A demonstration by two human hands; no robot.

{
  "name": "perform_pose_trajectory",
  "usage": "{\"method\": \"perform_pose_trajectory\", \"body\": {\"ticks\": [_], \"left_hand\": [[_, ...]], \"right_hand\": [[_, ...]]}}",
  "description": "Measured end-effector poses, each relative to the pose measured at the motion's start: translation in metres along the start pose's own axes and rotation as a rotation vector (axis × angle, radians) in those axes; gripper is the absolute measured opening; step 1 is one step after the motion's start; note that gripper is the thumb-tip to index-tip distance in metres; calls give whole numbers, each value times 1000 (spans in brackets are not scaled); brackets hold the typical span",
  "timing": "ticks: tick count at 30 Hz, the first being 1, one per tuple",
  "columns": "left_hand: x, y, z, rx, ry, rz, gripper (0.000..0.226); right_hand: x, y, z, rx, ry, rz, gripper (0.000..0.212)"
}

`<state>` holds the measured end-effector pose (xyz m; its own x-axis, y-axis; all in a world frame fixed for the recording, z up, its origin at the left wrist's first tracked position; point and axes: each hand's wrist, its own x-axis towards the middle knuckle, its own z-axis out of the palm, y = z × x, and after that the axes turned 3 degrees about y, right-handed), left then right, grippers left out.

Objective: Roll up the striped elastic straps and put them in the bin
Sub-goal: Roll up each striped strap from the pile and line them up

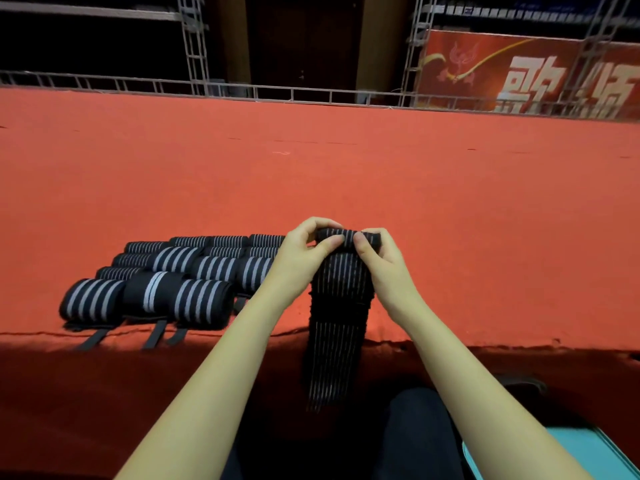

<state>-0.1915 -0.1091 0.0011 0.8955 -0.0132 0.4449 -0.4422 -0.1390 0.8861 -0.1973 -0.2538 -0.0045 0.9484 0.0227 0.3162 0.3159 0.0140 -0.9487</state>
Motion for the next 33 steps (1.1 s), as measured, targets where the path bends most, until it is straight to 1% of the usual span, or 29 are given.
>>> {"method": "perform_pose_trajectory", "body": {"ticks": [5,9,12,14,16,21,23,26,29,31,33], "left_hand": [[-8,-39,14,135,-44,-65,9],[-13,-70,17,67,14,-168,10],[-1,-90,13,59,52,-322,27],[6,-102,11,113,-5,-369,37],[10,-110,12,141,-37,-364,34],[14,-131,18,158,-41,-346,17],[13,-140,18,160,-33,-338,11],[8,-145,18,157,-55,-272,8],[1,-148,16,104,-63,-259,11],[1,-148,16,49,-52,-298,13],[2,-146,16,30,-36,-361,10]], "right_hand": [[8,35,9,-40,-86,98,13],[15,62,10,-58,-98,104,8],[22,81,5,-33,-79,116,5],[25,94,1,-31,-65,137,4],[28,104,-1,-24,-60,165,6],[36,124,-2,-64,-82,208,11],[38,129,-1,-28,-60,259,14],[39,132,2,-15,-16,330,19],[35,137,2,-90,-32,285,15],[34,140,0,-117,-49,255,12],[33,141,-1,-129,-75,212,14]]}}
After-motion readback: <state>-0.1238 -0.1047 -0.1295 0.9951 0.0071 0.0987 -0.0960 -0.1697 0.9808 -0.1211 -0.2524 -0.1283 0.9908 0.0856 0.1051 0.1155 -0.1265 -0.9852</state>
